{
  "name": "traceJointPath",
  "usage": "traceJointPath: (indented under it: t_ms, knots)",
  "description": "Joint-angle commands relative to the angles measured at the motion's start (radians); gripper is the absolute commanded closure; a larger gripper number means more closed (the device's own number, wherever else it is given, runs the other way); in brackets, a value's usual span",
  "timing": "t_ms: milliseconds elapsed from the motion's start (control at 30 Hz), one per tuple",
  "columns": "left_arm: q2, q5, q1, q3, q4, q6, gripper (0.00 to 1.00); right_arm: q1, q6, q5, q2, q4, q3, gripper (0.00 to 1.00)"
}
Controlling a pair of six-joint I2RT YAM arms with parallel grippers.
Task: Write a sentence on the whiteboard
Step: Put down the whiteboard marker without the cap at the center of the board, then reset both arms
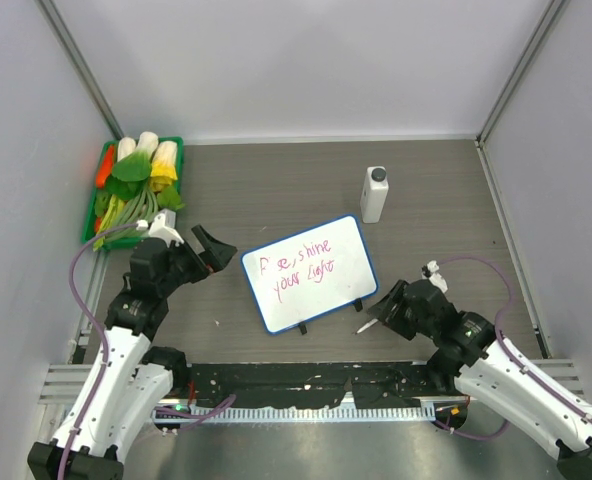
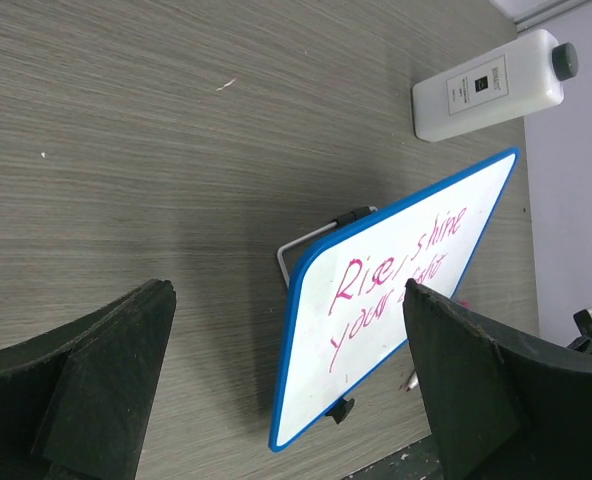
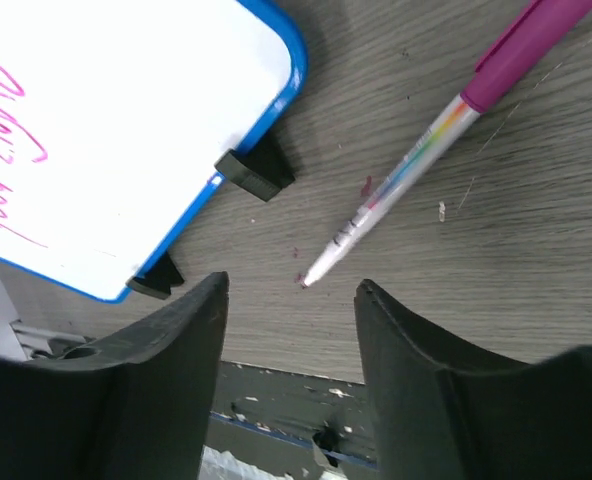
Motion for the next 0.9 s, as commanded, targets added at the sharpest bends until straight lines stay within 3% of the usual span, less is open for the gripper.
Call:
traceJointPath:
  t_ms: [0,33,133,233,867]
  knots:
    - [-0.022,-0.013,0.003,0.027,0.002,0.010,0.00,-0.013,0.005,0.065,0.002,0.005,0.077,0.34]
    - [-0.025,-0.013,0.001,0.026,0.007,0.010,0.00,-0.014,0.002,0.078,0.005,0.005,0.082,0.32]
    - [-0.031,-0.017,0.003,0.026,0.006,0.012,0.00,-0.016,-0.027,0.092,0.013,0.011,0.112,0.13]
    - [-0.030,-0.039,0.003,0.042,-0.027,0.024,0.00,-0.016,-0.056,0.103,0.032,0.021,0.143,0.07]
    - [-0.027,-0.057,0.003,0.041,-0.034,0.024,0.00,-0.018,-0.369,0.183,0.214,0.128,0.329,0.07]
